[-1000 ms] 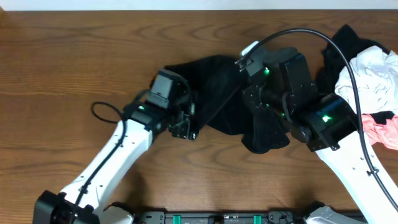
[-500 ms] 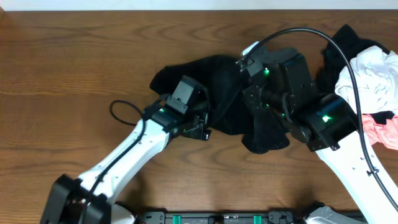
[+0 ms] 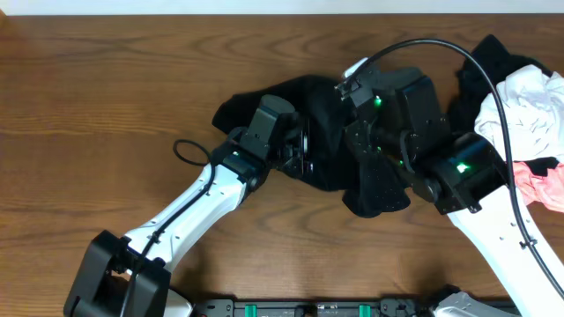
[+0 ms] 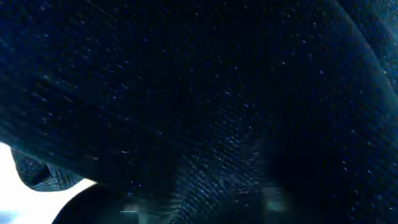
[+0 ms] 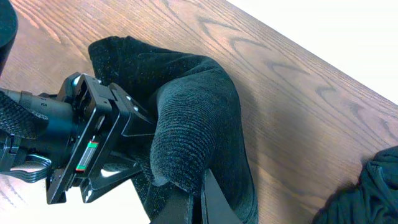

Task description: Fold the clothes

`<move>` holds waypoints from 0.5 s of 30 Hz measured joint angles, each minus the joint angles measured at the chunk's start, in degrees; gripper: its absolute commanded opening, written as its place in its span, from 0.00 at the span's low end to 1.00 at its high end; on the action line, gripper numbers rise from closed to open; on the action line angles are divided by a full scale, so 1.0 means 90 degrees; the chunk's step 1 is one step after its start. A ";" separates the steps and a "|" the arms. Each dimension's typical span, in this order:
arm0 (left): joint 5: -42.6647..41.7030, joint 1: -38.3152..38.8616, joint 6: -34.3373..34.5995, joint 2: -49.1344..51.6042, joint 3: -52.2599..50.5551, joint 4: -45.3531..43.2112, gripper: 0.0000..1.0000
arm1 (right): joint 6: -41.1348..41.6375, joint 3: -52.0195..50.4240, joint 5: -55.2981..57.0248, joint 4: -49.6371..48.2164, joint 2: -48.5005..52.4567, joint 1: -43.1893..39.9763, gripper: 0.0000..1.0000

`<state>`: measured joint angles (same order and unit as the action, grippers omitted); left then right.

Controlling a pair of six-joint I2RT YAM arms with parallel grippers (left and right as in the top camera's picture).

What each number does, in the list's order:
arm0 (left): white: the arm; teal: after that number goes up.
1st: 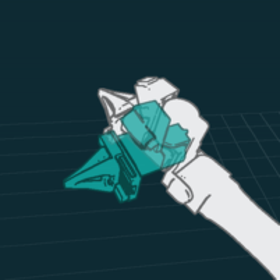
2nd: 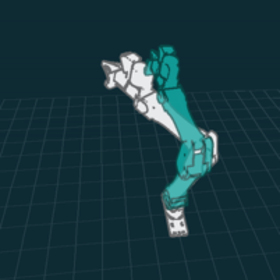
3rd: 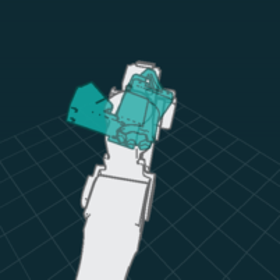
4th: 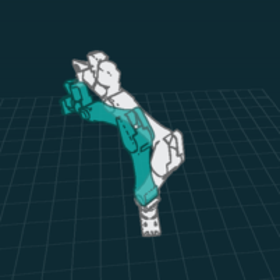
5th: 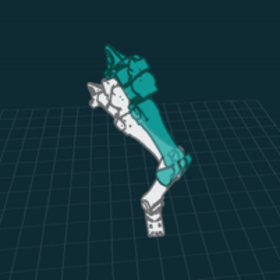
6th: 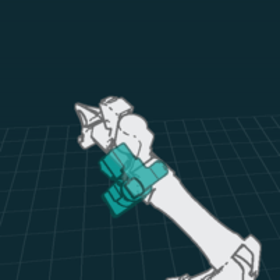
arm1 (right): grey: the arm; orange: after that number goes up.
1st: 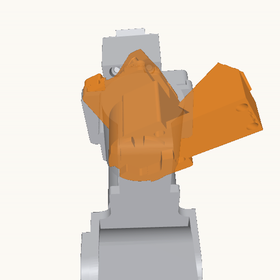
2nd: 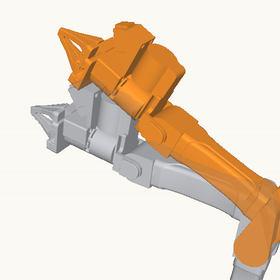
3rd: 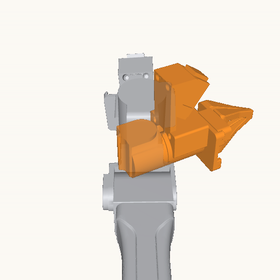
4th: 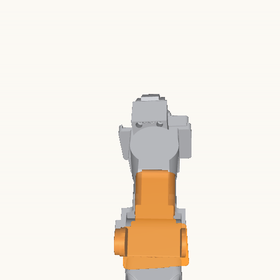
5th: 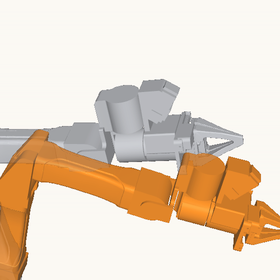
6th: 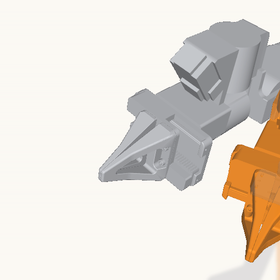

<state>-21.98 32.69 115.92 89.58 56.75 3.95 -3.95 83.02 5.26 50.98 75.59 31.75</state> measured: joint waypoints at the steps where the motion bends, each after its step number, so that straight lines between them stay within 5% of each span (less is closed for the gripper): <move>1: 0.0002 0.0002 -0.0002 0.0000 0.0000 0.0015 0.79 | 0.0002 0.0000 0.0000 -0.0002 0.0000 0.0000 0.01; 2: 0.0002 0.0005 -0.0046 0.0000 0.0000 0.0044 0.78 | 0.0002 0.0000 0.0005 -0.0007 0.0002 0.0000 0.01; 6: -0.0027 0.0005 -0.0515 0.0000 0.0000 0.0214 0.52 | 0.0002 0.0000 0.0019 -0.0046 0.0002 0.0000 0.01; 15: -0.0629 0.0005 -0.0716 0.0000 0.0000 0.1834 0.77 | 0.0000 -0.0005 0.0019 -0.0063 0.0002 0.0000 0.01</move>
<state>-27.64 32.73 109.47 89.58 56.75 20.45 -3.95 82.98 5.43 50.41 75.61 31.75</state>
